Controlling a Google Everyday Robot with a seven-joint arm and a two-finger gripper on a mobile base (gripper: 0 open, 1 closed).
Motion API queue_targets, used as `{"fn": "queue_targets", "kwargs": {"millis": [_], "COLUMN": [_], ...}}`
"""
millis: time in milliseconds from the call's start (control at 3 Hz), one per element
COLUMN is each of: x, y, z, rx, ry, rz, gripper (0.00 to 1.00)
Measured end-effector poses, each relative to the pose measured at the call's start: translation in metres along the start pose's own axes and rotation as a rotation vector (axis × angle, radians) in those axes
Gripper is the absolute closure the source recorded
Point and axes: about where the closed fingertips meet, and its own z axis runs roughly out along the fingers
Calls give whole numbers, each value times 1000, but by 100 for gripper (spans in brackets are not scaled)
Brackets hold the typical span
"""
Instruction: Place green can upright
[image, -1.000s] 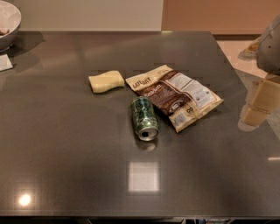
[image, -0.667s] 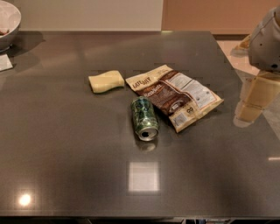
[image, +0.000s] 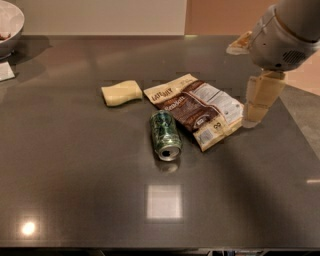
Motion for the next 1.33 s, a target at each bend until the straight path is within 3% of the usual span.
{"fn": "queue_targets", "kwargs": {"millis": [667, 1333], "x": [-40, -84], "y": [-29, -30], "z": [39, 66], "rx": [-23, -70], "ry": [-119, -122], "rz": [-334, -710], "gripper": [0, 0]}}
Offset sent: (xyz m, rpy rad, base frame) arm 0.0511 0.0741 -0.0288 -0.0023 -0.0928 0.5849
